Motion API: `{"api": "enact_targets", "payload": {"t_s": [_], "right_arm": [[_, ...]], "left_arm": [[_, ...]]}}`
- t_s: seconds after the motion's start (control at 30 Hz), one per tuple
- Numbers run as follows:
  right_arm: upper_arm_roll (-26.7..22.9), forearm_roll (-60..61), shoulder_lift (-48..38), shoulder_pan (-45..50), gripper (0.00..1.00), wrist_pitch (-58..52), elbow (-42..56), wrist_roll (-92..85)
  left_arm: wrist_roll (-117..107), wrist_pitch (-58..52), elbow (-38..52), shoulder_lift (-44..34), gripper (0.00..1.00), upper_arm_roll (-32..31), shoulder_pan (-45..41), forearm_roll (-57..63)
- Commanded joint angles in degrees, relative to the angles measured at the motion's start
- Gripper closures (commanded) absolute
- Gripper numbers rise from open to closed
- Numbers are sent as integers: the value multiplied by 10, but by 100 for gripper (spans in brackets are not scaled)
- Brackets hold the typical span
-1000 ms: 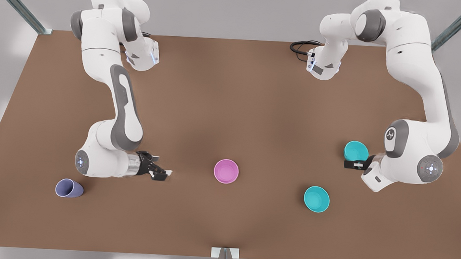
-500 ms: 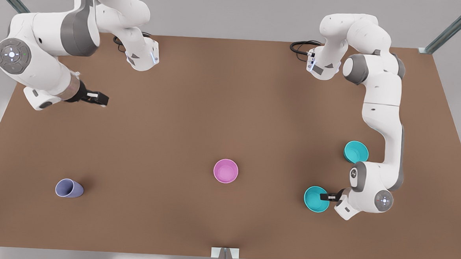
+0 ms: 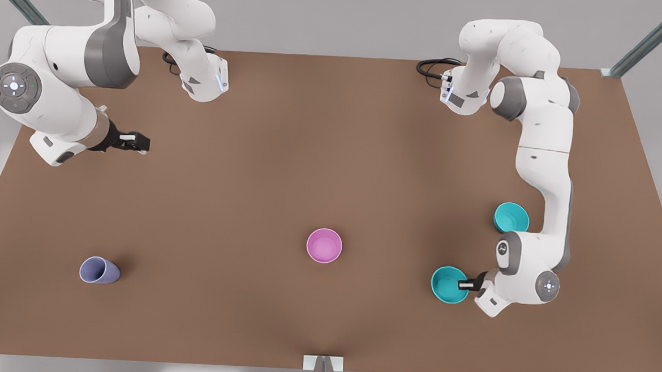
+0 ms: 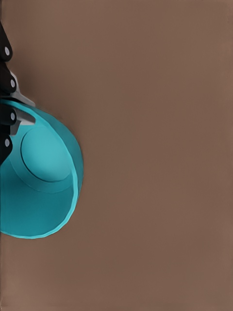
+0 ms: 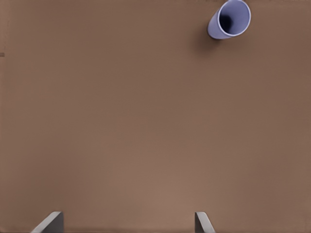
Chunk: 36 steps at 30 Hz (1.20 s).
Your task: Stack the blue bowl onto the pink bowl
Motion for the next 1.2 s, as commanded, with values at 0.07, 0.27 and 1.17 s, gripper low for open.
{"api": "enact_targets", "payload": {"t_s": [0.07,0.27,1.17], "right_arm": [[-2,1,2,0,0,-1,-1,-71],[-3,2,2,0,0,-2,-2,-71],[-3,6,6,-2,0,-3,-13,-71]], "left_arm": [[-174,-52,16,-16,79,-1,-53,-24],[-430,-83,85,-16,79,3,-211,-23],[-540,3,90,24,79,9,-314,-44]]}}
